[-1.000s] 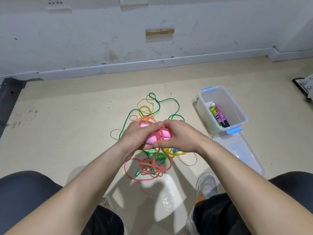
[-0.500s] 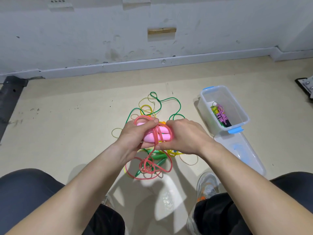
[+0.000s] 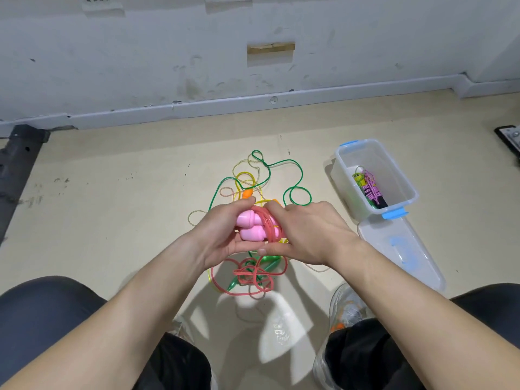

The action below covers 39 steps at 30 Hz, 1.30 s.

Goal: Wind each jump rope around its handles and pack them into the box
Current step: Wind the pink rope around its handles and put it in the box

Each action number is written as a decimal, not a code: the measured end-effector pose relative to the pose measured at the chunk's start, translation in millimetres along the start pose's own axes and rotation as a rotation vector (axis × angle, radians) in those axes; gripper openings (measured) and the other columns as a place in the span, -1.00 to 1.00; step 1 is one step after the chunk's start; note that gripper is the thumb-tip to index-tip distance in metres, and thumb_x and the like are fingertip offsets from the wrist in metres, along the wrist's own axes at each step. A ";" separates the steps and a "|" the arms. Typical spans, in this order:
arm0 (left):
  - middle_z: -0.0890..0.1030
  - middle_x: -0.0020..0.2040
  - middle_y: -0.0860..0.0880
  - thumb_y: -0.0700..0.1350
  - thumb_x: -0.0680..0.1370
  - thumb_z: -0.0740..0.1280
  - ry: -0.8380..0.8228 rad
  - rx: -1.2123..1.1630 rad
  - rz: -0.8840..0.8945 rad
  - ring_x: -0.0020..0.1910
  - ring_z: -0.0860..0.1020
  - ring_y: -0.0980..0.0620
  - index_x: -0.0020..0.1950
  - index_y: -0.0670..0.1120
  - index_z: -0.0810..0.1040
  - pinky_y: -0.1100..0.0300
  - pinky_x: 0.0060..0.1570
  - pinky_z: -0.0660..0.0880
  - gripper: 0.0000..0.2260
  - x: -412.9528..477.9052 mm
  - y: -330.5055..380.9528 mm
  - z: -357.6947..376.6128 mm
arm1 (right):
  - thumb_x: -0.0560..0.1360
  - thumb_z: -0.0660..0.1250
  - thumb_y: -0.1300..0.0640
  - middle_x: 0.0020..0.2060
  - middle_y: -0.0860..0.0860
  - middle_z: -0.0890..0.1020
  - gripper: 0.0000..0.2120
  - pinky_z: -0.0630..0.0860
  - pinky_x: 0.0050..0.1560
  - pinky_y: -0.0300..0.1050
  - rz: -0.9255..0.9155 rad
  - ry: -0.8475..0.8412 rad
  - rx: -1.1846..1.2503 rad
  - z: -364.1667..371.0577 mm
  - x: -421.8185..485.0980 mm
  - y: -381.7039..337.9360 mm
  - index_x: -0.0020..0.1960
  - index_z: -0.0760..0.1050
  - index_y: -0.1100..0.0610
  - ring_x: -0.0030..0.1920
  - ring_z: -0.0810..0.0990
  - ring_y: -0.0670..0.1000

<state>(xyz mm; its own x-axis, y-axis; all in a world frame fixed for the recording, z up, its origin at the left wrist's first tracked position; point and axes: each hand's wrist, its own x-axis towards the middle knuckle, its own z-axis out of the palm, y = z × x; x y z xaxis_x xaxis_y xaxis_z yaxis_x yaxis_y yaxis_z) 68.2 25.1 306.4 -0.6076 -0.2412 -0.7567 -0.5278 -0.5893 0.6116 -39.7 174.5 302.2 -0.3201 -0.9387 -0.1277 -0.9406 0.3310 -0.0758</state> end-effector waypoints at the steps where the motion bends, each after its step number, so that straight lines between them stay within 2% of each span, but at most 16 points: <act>1: 0.68 0.17 -0.23 0.01 0.63 0.31 -0.014 -0.003 -0.013 0.12 0.67 -0.26 0.33 -0.26 0.54 -0.11 -0.10 0.68 -0.59 -0.1 1.5 0.4 | 0.41 0.04 -0.60 -0.09 0.01 0.62 -0.25 0.38 -0.28 -0.01 0.006 0.002 -0.011 -0.9 -0.2 -0.1 0.24 0.25 0.02 -0.13 0.65 0.20; 7: 0.70 0.02 -0.12 0.15 0.52 0.43 -0.109 0.166 0.006 -0.08 0.68 -0.08 0.17 -0.08 0.63 -0.03 -0.11 0.68 -0.63 -1.7 5.5 -1.0 | 0.41 0.00 -0.60 -0.10 -0.01 0.62 -0.25 0.29 -0.28 -0.03 0.001 -0.010 -0.050 -4.7 2.7 0.3 0.23 0.26 0.01 -0.11 0.66 0.18; 11: 0.71 -0.09 -0.13 -0.02 0.47 0.53 0.018 0.133 0.128 -0.18 0.69 -0.03 -0.01 -0.12 0.66 0.08 -0.27 0.67 -0.78 0.8 -1.8 7.6 | 0.36 -0.03 -0.62 -0.08 -0.02 0.60 -0.21 0.34 -0.26 -0.03 0.011 0.039 -0.053 -5.1 5.1 0.2 0.25 0.30 -0.02 -0.08 0.65 0.15; 14: 0.71 -0.18 -0.14 -0.11 0.47 0.54 0.107 0.107 0.187 -0.28 0.69 -0.03 -0.06 -0.15 0.64 0.11 -0.38 0.63 -0.84 3.4 -1.9 13.2 | 0.29 0.10 -0.65 0.06 0.00 0.52 -0.12 0.42 -0.17 0.00 0.139 0.023 0.025 -7.0 7.8 -4.7 0.38 0.28 -0.07 0.07 0.61 0.14; 16: 0.69 -0.24 -0.11 -0.15 0.47 0.54 0.146 0.069 0.224 -0.37 0.66 -0.02 -0.03 -0.16 0.63 0.11 -0.42 0.61 -0.84 3.5 3.3 13.2 | 0.16 0.26 -0.64 0.22 0.01 0.44 0.13 0.50 -0.01 0.05 0.293 0.095 0.149 -7.0 8.8 -7.7 0.54 0.12 -0.04 0.23 0.52 0.13; 18: 0.67 -0.25 -0.08 -0.13 0.48 0.53 0.161 -0.006 0.250 -0.38 0.65 -0.02 -0.05 -0.12 0.61 0.09 -0.40 0.64 -0.85 3.6 12.0 9.3 | 0.04 0.42 -0.58 0.31 0.01 0.36 0.36 0.51 0.12 0.07 0.454 0.291 0.379 -1.9 8.7 -10.1 0.61 -0.08 -0.01 0.31 0.44 0.10; 20: 0.66 -0.28 -0.03 -0.11 0.49 0.51 0.159 -0.074 0.265 -0.38 0.63 -0.01 -0.10 -0.07 0.58 0.13 -0.39 0.64 -0.87 2.4 21.0 4.7 | 0.03 0.56 -0.46 0.35 -0.04 0.35 0.41 0.49 0.25 0.04 0.597 0.424 0.714 4.7 10.0 -12.6 0.61 -0.15 -0.04 0.35 0.43 0.01; 22: 0.66 -0.29 -0.01 -0.10 0.50 0.50 0.145 -0.107 0.271 -0.37 0.64 -0.01 -0.09 -0.05 0.59 0.16 -0.39 0.63 -0.89 0.8 25.5 2.3 | 0.11 0.59 -0.39 0.29 -0.18 0.46 0.22 0.46 0.34 0.03 0.616 0.339 1.081 12.2 12.4 -12.6 0.57 0.07 -0.02 0.31 0.48 -0.13; 23: 0.67 -0.27 -0.02 -0.10 0.51 0.50 0.130 -0.115 0.271 -0.35 0.64 -0.02 -0.08 -0.05 0.59 0.16 -0.38 0.63 -0.89 -0.1 25.9 2.2 | 0.19 0.57 -0.38 0.22 -0.22 0.55 -0.01 0.44 0.37 0.04 0.535 0.232 1.232 17.3 13.5 -12.8 0.48 0.29 -0.04 0.26 0.51 -0.19; 25: 0.67 -0.21 -0.06 -0.10 0.51 0.49 0.088 -0.139 0.269 -0.29 0.65 -0.06 -0.04 -0.06 0.58 0.14 -0.35 0.63 -0.88 -1.7 25.5 3.4 | 0.40 0.49 -0.22 -0.03 -0.08 0.70 -0.46 0.47 0.32 0.06 0.329 0.042 1.441 23.3 13.1 -15.8 0.26 0.54 0.04 0.08 0.61 -0.13; 27: 0.67 -0.16 -0.09 -0.10 0.52 0.48 0.064 -0.160 0.269 -0.26 0.66 -0.08 -0.02 -0.07 0.57 0.13 -0.33 0.63 -0.87 -3.3 26.4 2.9 | 0.49 0.40 -0.05 -0.32 0.12 0.60 -0.60 0.52 0.02 0.10 0.248 -0.013 1.557 23.1 12.7 -18.4 0.20 0.54 0.19 -0.21 0.62 0.03; 30: 0.67 -0.17 -0.08 -0.09 0.52 0.48 0.086 -0.183 0.263 -0.30 0.66 -0.04 -0.07 -0.06 0.59 0.15 -0.30 0.62 -0.90 -6.4 33.7 -3.3 | 0.55 0.30 -0.07 -0.46 0.02 0.27 -0.66 0.39 -0.30 -0.05 0.236 -0.023 1.654 22.6 12.0 -19.8 0.10 0.54 0.21 -0.53 0.33 -0.01; 32: 0.65 -0.22 -0.06 -0.09 0.53 0.46 0.087 -0.223 0.257 -0.36 0.63 0.01 -0.11 -0.04 0.60 0.19 -0.33 0.61 -0.92 -8.3 38.6 -9.4 | 0.56 0.22 -0.12 -0.46 -0.05 0.22 -0.66 0.31 -0.43 -0.19 0.231 -0.099 1.712 20.1 10.8 -18.8 -0.03 0.53 0.17 -0.51 0.19 -0.07; 34: 0.63 -0.22 -0.06 -0.09 0.50 0.46 0.031 -0.248 0.227 -0.30 0.62 0.00 -0.13 -0.04 0.60 0.23 -0.38 0.60 -0.93 -10.9 41.0 -14.6 | 0.59 0.17 -0.08 -0.45 -0.09 0.27 -0.68 0.25 -0.41 -0.27 0.157 -0.146 1.698 21.2 11.0 -12.4 -0.07 0.53 0.15 -0.46 0.21 -0.10; 37: 0.61 -0.24 -0.07 -0.04 0.35 0.48 -0.064 -0.156 0.194 -0.32 0.61 0.01 -0.04 -0.08 0.59 0.22 -0.42 0.58 -0.76 -15.1 38.0 -14.7 | 0.57 0.27 -0.03 -0.38 -0.12 0.47 -0.76 0.31 -0.29 -0.29 0.102 -0.165 1.497 20.1 10.3 1.9 -0.05 0.66 0.05 -0.33 0.37 -0.12; 39: 0.60 -0.27 -0.04 -0.04 0.32 0.47 -0.097 -0.069 0.190 -0.36 0.60 0.04 -0.04 -0.06 0.58 0.22 -0.42 0.58 -0.75 -15.6 33.7 -12.1 | 0.51 0.41 0.06 -0.21 -0.09 0.65 -0.86 0.42 -0.14 -0.27 0.130 -0.177 1.446 17.1 10.6 14.2 0.00 0.69 0.06 -0.16 0.53 -0.12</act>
<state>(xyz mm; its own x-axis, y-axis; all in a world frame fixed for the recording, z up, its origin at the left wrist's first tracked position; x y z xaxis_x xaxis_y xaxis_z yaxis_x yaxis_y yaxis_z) 67.1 -0.3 336.0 -0.7485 -0.2795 -0.6014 -0.3585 -0.5924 0.7215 -54.6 170.9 282.9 -0.2740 -0.9069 -0.3200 0.0591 0.3162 -0.9468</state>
